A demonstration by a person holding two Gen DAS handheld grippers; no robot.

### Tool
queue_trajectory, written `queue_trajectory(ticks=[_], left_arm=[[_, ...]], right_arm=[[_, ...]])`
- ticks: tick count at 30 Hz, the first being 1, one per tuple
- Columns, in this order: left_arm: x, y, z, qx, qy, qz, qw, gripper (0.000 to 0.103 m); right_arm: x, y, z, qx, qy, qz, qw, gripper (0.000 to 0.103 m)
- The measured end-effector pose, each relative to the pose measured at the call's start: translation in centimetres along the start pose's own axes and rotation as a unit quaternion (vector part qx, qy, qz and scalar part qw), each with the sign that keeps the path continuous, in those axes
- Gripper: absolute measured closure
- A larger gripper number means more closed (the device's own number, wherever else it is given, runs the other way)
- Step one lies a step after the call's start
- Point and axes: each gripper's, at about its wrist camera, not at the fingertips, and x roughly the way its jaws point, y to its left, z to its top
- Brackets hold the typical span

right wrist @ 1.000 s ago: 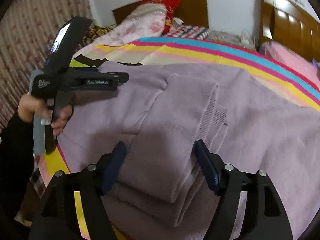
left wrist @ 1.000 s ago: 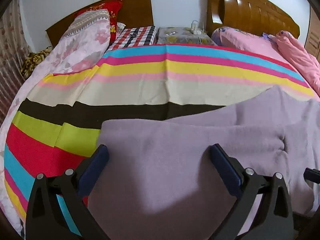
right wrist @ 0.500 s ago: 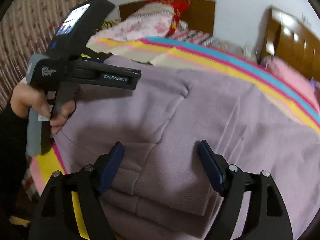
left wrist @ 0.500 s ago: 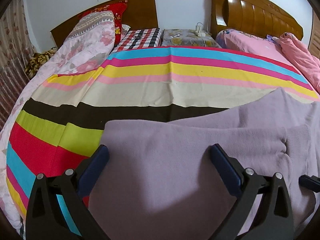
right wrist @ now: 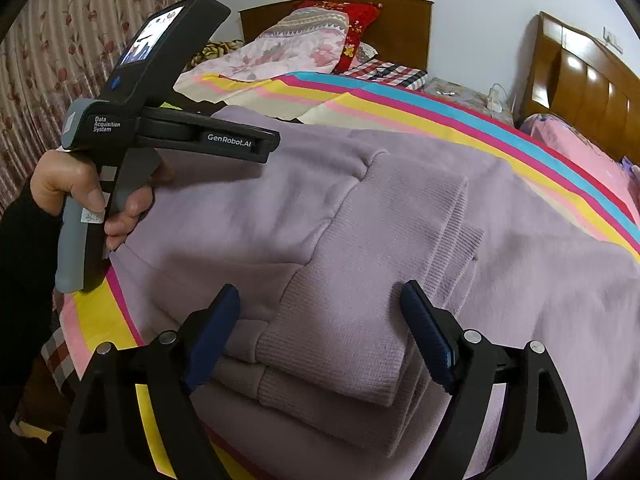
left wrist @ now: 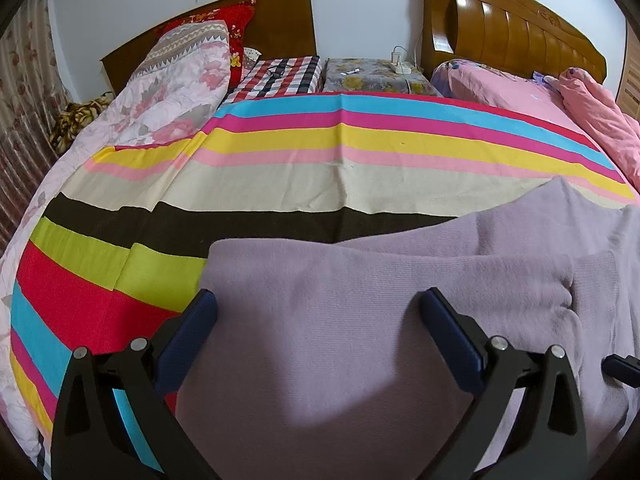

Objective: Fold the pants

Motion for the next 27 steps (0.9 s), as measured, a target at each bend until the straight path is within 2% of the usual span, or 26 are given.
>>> queue_trajectory(ticks=[3, 4, 6, 7, 9, 11, 12, 14, 16, 19, 21, 22, 23, 24, 26, 27], left_arm=[[0.0, 0.2, 0.0, -0.003, 0.001, -0.003, 1.0, 0.001], [0.0, 0.3, 0.0, -0.006, 0.003, -0.005, 1.0, 0.001], [-1.2, 0.3, 0.3, -0.026, -0.001, 0.021, 0.9994, 0.003], [-2.3, 0.2, 0.6, -0.037, -0.014, 0.008, 0.9992, 0.003], [-5.1, -0.6, 1.7, -0.053, -0.059, -0.067, 0.9946, 0.002], [-6.5, -2.5, 3.4, -0.044, -0.086, -0.106, 0.9897, 0.002], [-6.4, -4.1, 4.6, -0.025, -0.085, -0.124, 0.9883, 0.002], [-5.0, -7.6, 6.6, 0.016, -0.064, -0.154, 0.9858, 0.002], [-2.7, -11.8, 8.0, 0.062, -0.038, -0.158, 0.9848, 0.002], [0.1, -16.9, 8.4, 0.114, -0.006, -0.195, 0.9742, 0.002], [2.2, -19.2, 7.9, 0.139, 0.008, -0.181, 0.9736, 0.002], [3.2, -19.8, 7.5, 0.146, 0.018, -0.167, 0.9749, 0.002], [5.0, -20.4, 7.4, 0.154, 0.06, -0.152, 0.9745, 0.002], [5.3, -20.1, 7.5, 0.141, 0.064, -0.162, 0.9745, 0.001], [6.3, -19.0, 8.2, 0.099, 0.073, -0.131, 0.9837, 0.001], [6.5, -18.7, 8.3, 0.084, 0.073, -0.138, 0.9841, 0.001]], right_arm=[[-0.3, -0.3, -0.1, 0.002, 0.002, 0.01, 1.0, 0.023], [-0.6, -0.6, -0.1, 0.004, 0.005, 0.019, 1.0, 0.017], [-1.2, -2.0, -0.2, 0.021, 0.029, 0.044, 0.998, 0.013], [-1.8, -2.9, -0.3, 0.033, 0.028, 0.055, 0.998, 0.013], [-4.2, -6.4, -0.4, 0.078, -0.009, 0.069, 0.995, 0.013], [-5.5, -9.7, -0.2, 0.118, -0.035, 0.061, 0.99, 0.013], [-5.8, -12.0, 0.0, 0.141, -0.046, 0.045, 0.988, 0.013], [-5.4, -14.9, 0.3, 0.169, -0.036, 0.005, 0.985, 0.012], [-4.4, -17.0, 0.4, 0.18, -0.01, -0.028, 0.983, 0.012], [-3.2, -19.2, -0.6, 0.175, 0.017, -0.072, 0.982, 0.012], [-2.3, -20.8, -2.2, 0.181, 0.058, -0.114, 0.975, 0.011], [-2.2, -21.4, -3.1, 0.186, 0.069, -0.119, 0.973, 0.011], [-2.7, -22.0, -4.0, 0.182, 0.057, -0.103, 0.976, 0.011], [-3.3, -22.1, -4.5, 0.177, 0.048, -0.092, 0.979, 0.011], [-4.0, -22.2, -5.4, 0.158, 0.041, -0.08, 0.983, 0.011], [-4.3, -21.9, -6.0, 0.141, 0.037, -0.078, 0.986, 0.011]])
